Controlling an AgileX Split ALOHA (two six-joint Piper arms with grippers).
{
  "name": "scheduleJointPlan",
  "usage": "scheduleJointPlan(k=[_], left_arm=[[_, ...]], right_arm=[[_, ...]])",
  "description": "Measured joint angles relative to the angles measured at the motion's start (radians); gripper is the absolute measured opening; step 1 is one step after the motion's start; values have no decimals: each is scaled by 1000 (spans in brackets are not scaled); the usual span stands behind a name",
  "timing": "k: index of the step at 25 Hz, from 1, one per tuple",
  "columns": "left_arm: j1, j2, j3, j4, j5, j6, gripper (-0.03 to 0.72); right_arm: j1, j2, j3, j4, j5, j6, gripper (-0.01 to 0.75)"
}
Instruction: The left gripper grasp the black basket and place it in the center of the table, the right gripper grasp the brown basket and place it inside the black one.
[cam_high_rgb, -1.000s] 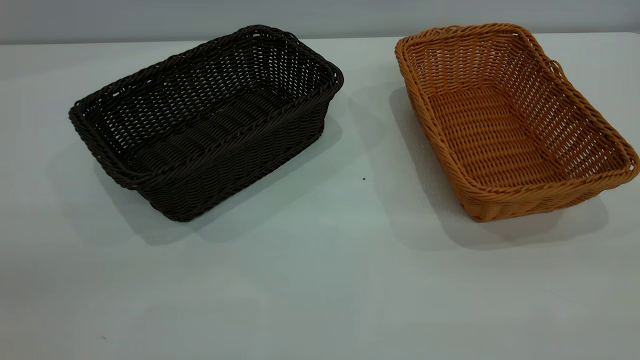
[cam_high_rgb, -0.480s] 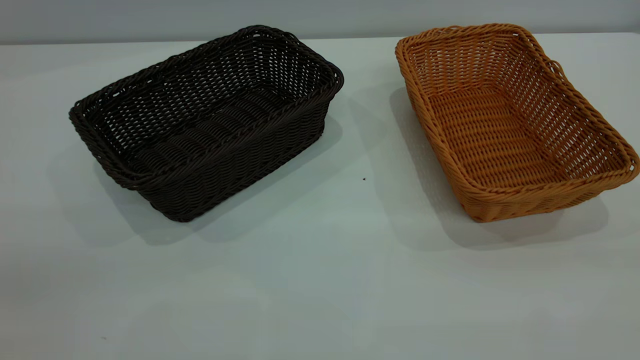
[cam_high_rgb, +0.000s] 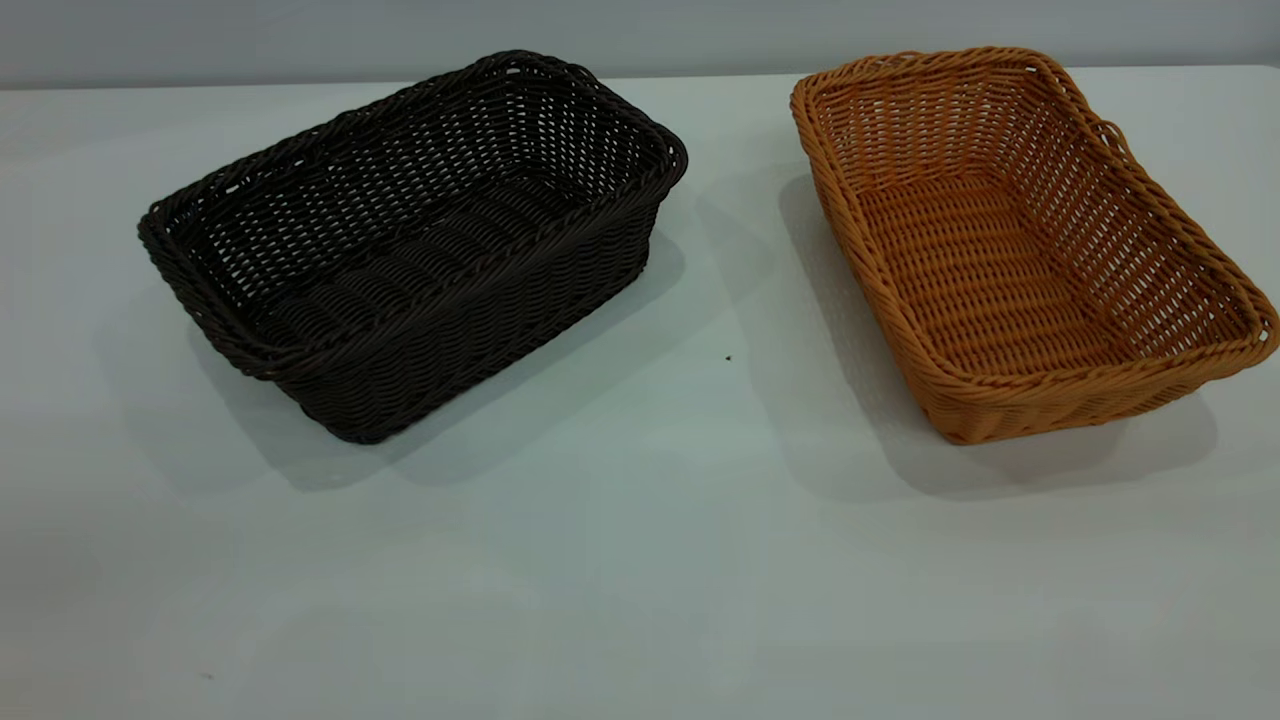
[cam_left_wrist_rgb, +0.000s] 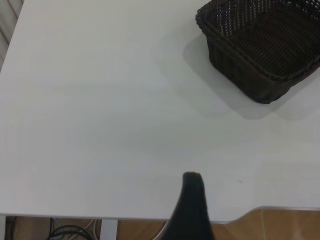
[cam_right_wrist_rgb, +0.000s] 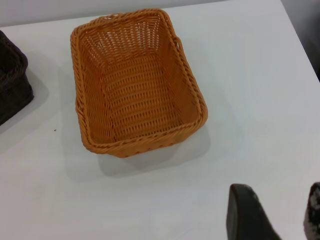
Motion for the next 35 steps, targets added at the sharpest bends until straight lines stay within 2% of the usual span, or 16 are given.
scheduleJointPlan(k=[25,28,31,35], left_arm=[[0,5,2,13,-2,-10,580],[0,87,0,13,-16,-31,580],[0,236,-22,13,-88,-10,580],[0,467,-59,13,-214,16,579]], right_arm=[[0,0,0,28,-1,-27,244],[0,72,0,75,-1,-84,298],[0,214,-5,107,-12,-110,405],[0,398,-18,147,-122,-114,514]])
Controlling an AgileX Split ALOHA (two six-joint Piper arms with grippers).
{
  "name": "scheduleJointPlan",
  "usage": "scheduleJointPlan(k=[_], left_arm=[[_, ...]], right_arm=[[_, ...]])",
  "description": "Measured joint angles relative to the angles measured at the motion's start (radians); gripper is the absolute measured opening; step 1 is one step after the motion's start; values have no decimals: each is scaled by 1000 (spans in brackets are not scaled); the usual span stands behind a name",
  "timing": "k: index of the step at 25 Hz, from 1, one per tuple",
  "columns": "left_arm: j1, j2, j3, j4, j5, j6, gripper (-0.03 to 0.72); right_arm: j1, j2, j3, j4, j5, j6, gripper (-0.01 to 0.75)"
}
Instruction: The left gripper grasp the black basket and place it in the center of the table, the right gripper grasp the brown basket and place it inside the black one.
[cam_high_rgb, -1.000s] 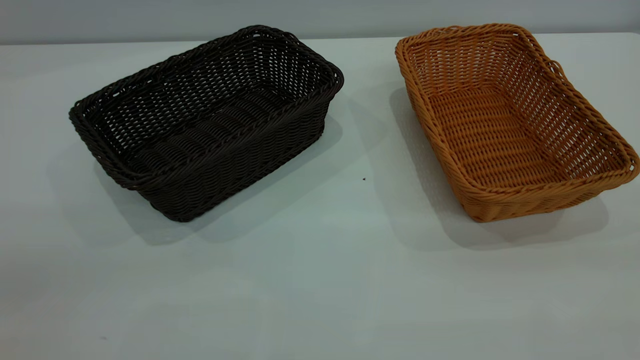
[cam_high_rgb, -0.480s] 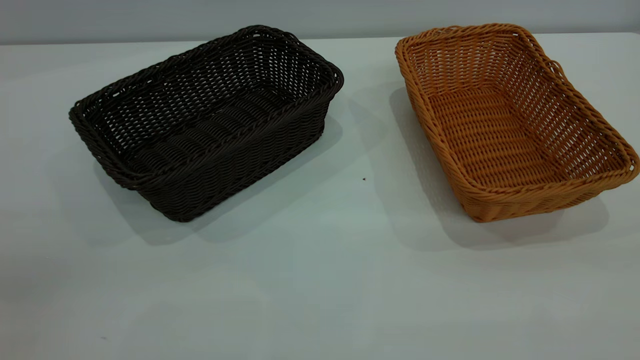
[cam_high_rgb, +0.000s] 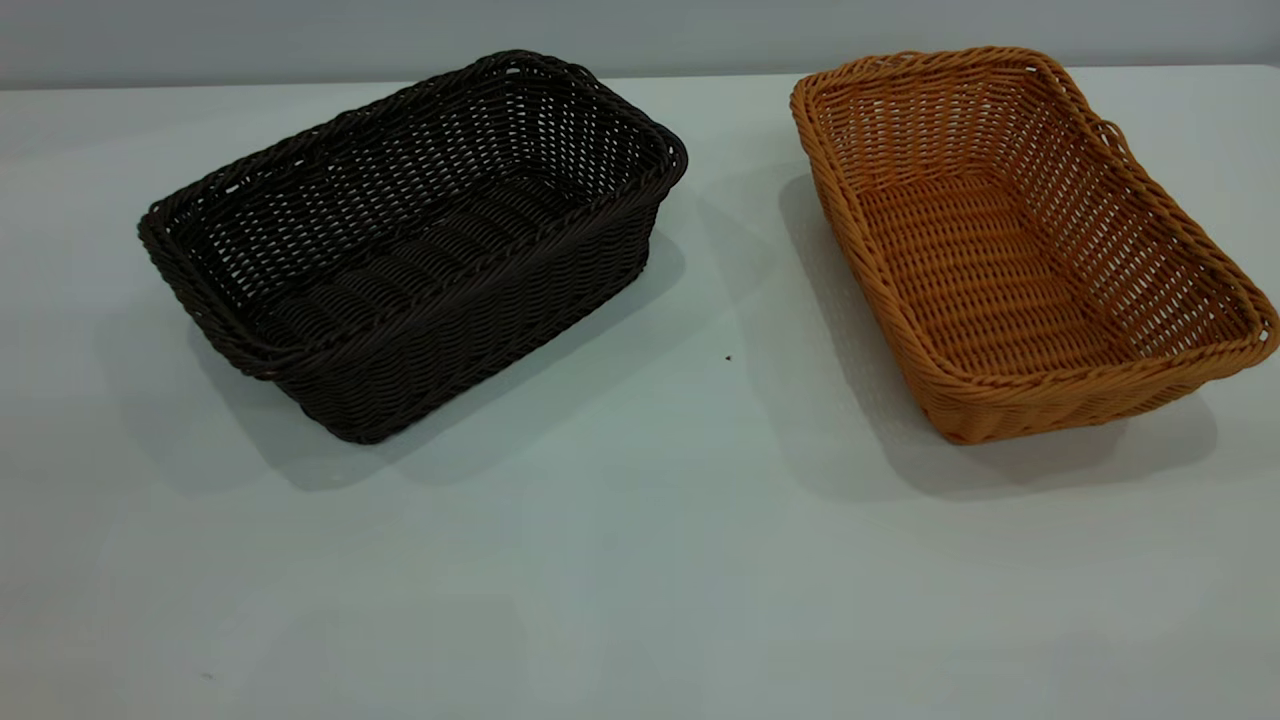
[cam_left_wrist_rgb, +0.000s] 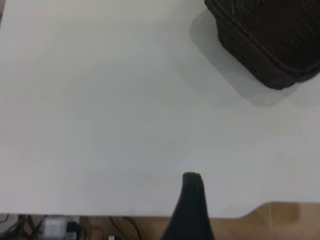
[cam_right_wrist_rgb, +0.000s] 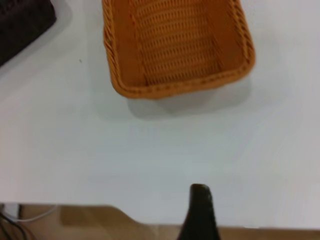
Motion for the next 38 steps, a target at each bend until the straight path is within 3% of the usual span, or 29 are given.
scheduleJointPlan(k=[3,8,14,22,30,38], left_arm=[[0,166,-10,0,-109,-7,579],[0,430,-11,-49,-271,-136,579],[0,634,-11,-54,-440,-154,579],[0,699,-58,-50,-501,-142,579],[0,715,-60,-49,-517,-142,579],[0,834,-60,-52,-581,-147,579]], right_arm=[[0,168,-2,60,-138,-14,538],[0,473,-2,234,-272,-24,540],[0,832,-4,516,-436,-118,540],[-2,1221,-17,967,-525,-182,540],[-2,1444,-24,1560,-571,-472,540],[-2,1578,-94,1635,-610,-527,540]])
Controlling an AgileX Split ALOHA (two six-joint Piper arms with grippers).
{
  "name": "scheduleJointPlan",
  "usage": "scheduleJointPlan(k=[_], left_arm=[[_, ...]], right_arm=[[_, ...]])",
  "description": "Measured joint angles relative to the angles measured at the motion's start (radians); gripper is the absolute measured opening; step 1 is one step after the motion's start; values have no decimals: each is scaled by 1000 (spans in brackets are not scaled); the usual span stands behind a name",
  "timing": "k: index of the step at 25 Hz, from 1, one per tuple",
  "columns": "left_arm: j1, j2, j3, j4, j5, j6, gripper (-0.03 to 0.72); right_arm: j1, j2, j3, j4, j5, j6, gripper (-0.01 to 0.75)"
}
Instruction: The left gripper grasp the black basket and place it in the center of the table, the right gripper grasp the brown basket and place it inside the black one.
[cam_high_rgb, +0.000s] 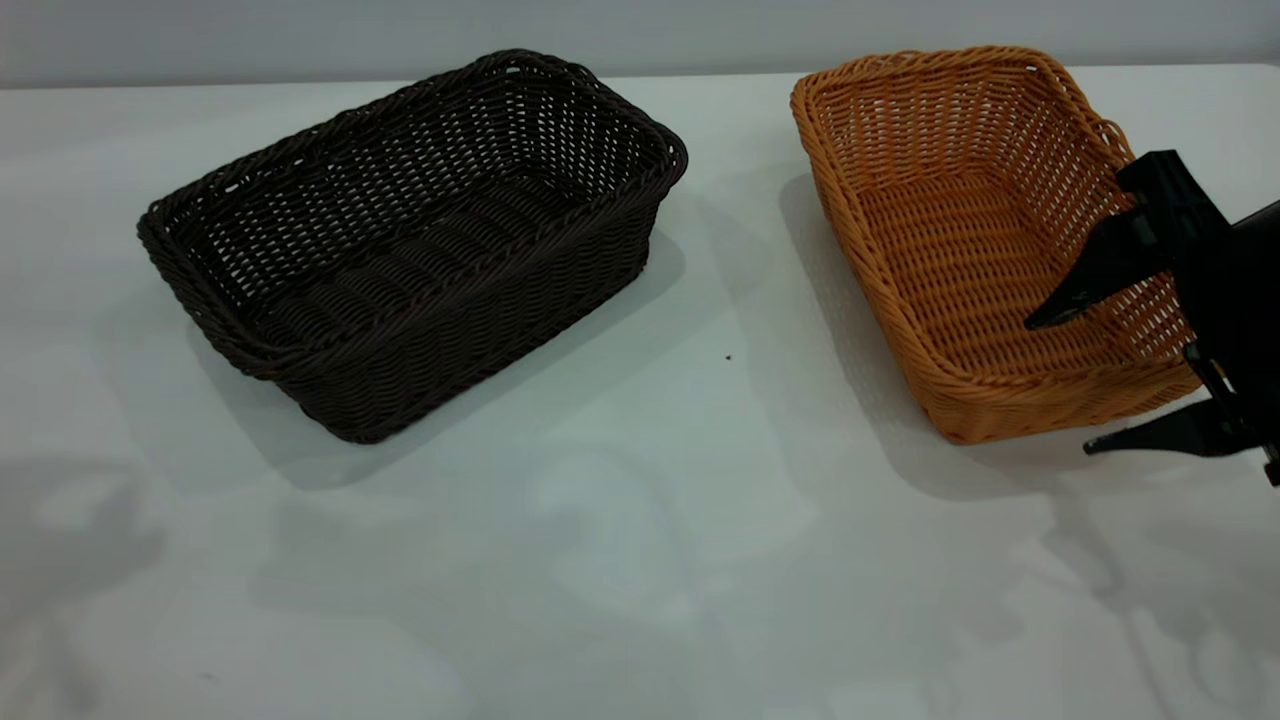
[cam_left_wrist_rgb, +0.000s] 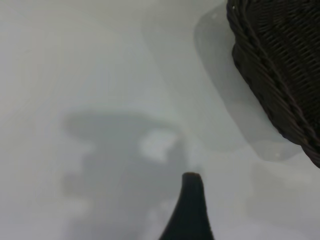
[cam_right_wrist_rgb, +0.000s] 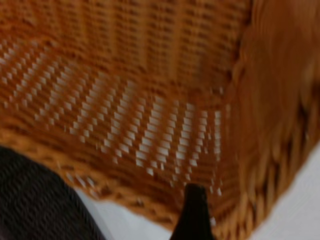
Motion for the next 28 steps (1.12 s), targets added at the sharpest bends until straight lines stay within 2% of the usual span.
scheduleJointPlan(k=[3,8,16,23,28], left_arm=[[0,48,0,-17,-23,-5,579],[0,140,-5,-146,-110,-10,579],[0,357,-125,-359,-151,-11,555],[-10,498,-257,-401,-76,14,531],[-13,514,-279,-401,-30,25,531]], right_arm=[[0,30,-34,4,-10,-3,540],[0,49,-41,6,-10,-3,540],[0,49,-51,8,-28,-3,540],[0,49,-51,10,-52,-3,540],[0,49,-51,11,-59,-4,541]])
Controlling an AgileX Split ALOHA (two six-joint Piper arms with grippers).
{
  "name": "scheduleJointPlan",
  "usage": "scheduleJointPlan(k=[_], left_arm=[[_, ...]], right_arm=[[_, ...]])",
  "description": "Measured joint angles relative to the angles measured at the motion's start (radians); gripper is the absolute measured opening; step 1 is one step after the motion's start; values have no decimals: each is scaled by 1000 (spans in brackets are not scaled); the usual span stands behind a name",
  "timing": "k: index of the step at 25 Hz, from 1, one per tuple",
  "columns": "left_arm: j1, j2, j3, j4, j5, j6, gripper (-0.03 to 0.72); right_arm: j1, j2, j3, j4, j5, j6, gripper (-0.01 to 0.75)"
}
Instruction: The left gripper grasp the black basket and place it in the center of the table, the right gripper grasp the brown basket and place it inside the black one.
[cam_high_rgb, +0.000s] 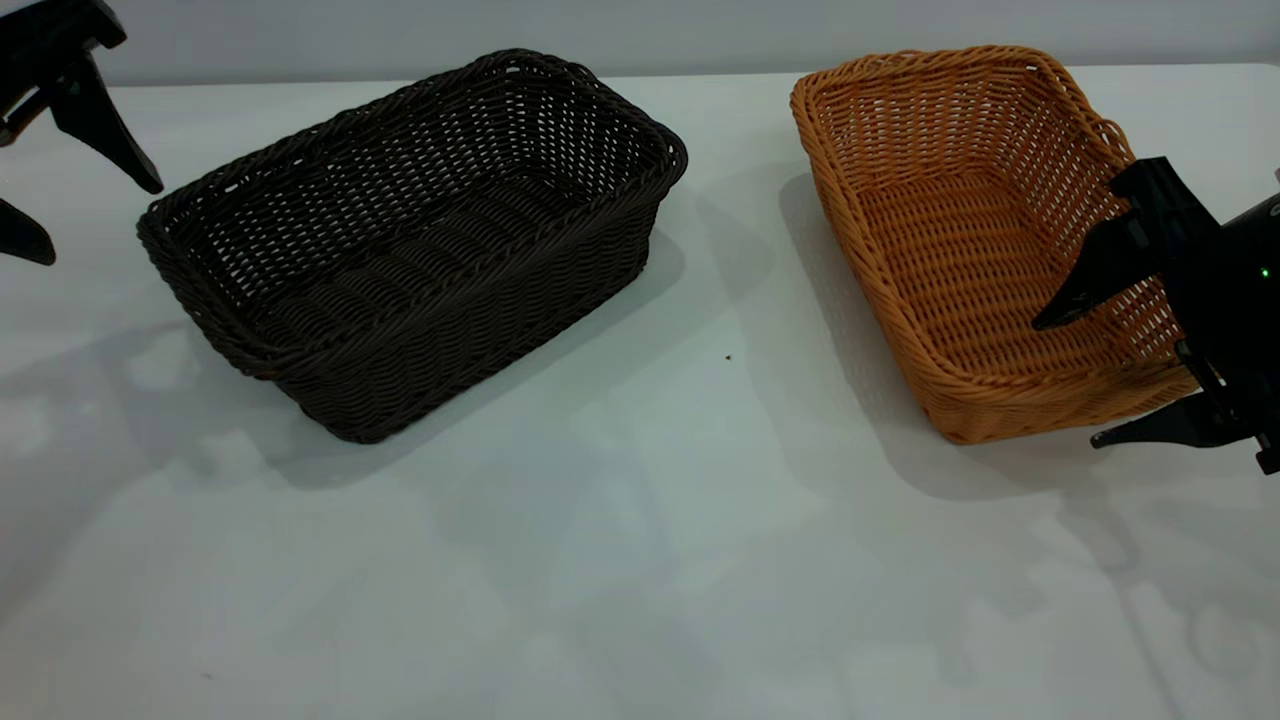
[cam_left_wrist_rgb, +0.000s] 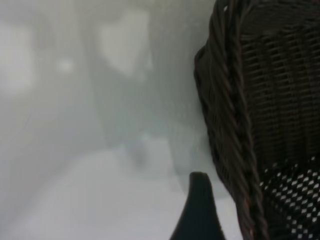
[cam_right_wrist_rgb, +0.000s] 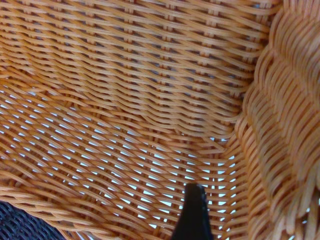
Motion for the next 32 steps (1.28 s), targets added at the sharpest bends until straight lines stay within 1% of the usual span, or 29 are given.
scheduleJointPlan(k=[2,5,10,14,18,24,29,32], left_arm=[[0,4,0,0,28,9,530],[0,33,-6,-5,37,16,530],[0,124,-81,-27,81,28,530],[0,185,-132,-27,93,30,530],[-18,255,-166,-31,92,30,530],[-71,352,-209,-34,74,29,530],[-107,379,-223,-34,34,21,528],[-108,389,-224,-34,26,10,528]], right_arm=[[0,0,0,0,-1,0,541],[0,0,0,0,-1,-3,541],[0,0,0,0,-1,-7,541],[0,0,0,0,-7,-7,541],[0,0,0,0,-35,-7,541],[0,5,0,2,-90,-8,541],[0,55,-40,2,-74,-8,541],[0,92,-72,2,-66,-8,535]])
